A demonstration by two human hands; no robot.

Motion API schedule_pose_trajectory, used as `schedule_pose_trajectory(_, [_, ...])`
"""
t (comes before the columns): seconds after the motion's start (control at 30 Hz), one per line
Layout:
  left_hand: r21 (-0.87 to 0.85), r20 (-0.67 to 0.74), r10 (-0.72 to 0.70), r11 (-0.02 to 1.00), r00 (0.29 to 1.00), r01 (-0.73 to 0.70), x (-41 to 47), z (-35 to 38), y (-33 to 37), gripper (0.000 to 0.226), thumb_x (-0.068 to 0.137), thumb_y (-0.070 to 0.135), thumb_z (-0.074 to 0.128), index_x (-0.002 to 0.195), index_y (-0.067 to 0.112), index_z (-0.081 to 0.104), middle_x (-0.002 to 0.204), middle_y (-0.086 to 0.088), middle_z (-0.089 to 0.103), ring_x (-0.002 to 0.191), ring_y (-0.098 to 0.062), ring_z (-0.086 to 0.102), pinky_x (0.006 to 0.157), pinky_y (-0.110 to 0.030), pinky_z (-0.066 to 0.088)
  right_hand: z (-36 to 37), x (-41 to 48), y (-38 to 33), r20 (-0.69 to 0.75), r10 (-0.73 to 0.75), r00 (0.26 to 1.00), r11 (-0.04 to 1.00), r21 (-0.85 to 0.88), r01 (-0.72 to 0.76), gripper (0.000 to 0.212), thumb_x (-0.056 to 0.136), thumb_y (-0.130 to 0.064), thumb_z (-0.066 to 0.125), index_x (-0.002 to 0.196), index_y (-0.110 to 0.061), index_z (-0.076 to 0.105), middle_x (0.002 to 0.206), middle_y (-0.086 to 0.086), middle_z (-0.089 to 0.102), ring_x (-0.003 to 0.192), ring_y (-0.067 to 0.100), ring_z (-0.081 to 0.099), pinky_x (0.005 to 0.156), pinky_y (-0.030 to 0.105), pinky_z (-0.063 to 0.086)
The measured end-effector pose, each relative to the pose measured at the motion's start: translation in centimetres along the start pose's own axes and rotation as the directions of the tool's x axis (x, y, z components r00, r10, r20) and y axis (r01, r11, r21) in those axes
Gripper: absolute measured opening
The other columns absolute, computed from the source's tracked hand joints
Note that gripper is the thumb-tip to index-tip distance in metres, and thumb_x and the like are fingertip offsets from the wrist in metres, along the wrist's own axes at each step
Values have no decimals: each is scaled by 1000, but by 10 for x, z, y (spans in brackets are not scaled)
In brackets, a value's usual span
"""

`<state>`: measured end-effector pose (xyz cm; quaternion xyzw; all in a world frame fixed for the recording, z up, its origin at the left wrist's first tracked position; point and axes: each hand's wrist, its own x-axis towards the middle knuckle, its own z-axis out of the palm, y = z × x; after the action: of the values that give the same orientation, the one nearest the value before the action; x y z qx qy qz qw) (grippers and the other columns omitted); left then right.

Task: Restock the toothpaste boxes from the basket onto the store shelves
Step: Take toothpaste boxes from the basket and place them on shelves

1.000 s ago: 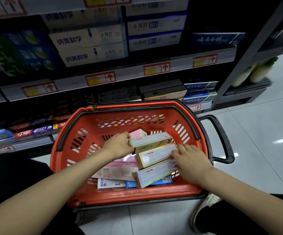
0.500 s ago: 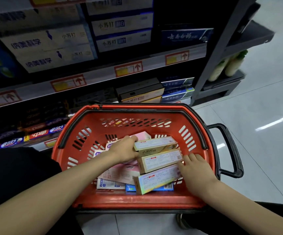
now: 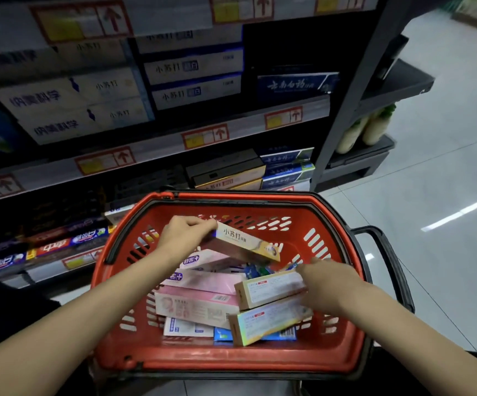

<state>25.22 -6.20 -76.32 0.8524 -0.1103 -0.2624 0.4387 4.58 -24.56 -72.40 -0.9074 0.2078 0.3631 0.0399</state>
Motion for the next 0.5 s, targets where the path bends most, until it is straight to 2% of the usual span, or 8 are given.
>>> schedule_pose_trajectory(0.1, [-193, -79, -9, 981, 997, -6, -10, -21, 15, 36, 84, 41, 71, 54, 20, 67, 56, 10, 57, 64, -15, 50, 71, -33, 39, -30, -10, 4, -90, 61, 994, 996, 72, -55, 52, 95, -52, 59, 138, -24, 50, 136, 4, 56, 125, 27, 57, 94, 38, 50])
schedule_pose_trajectory(0.17, [-300, -111, -22, 954, 994, -13, -16, -33, 28, 29, 83, 39, 71, 61, 23, 62, 62, 4, 51, 65, -17, 42, 69, -35, 33, -47, -17, 7, -157, 109, 982, 984, 160, -84, 64, 95, -63, 56, 143, -22, 46, 138, 4, 56, 126, 27, 58, 97, 39, 51])
schedule_pose_trajectory(0.27, [-394, -138, -10, 918, 990, -45, -27, -51, 43, 33, 86, 38, 71, 69, 9, 68, 69, -1, 54, 70, -17, 44, 70, -36, 34, -74, -28, 13, -258, 167, 951, 932, 357, -67, 71, 94, -71, 52, 144, -22, 49, 138, 5, 63, 125, 27, 60, 100, 40, 50])
schedule_pose_trajectory(0.33, [-459, -137, -11, 887, 991, -54, -36, -62, 50, 35, 87, 39, 70, 83, 6, 80, 78, -2, 68, 75, -17, 54, 76, -36, 40, -94, -35, 13, -313, 192, 930, 867, 498, -11, 70, 92, -75, 49, 140, -24, 55, 134, 6, 66, 122, 28, 62, 96, 37, 48])
schedule_pose_trajectory(0.4, [-526, -119, -20, 849, 993, -46, -47, -71, 57, 30, 89, 39, 68, 91, 13, 83, 89, -1, 78, 77, -14, 63, 78, -34, 44, -110, -43, 10, -335, 207, 919, 753, 655, 70, 81, 86, -84, 43, 139, -24, 56, 131, 8, 66, 118, 29, 64, 99, 40, 49])
schedule_pose_trajectory(0.43, [-555, -109, -18, 831, 994, -46, -51, -75, 59, 28, 91, 38, 67, 92, 15, 83, 90, 0, 79, 75, -11, 64, 76, -31, 45, -116, -46, 8, -328, 213, 920, 653, 748, 115, 84, 85, -87, 41, 139, -25, 56, 126, 9, 67, 112, 29, 67, 99, 45, 53])
schedule_pose_trajectory(0.5, [-608, -92, -11, 793, 996, -47, -57, -81, 61, 26, 93, 38, 64, 95, 17, 80, 90, 2, 79, 72, -7, 63, 68, -26, 44, -122, -51, 2, -278, 200, 939, 403, 898, 180, 72, 91, -80, 44, 138, -28, 55, 115, 11, 71, 95, 29, 76, 92, 48, 59])
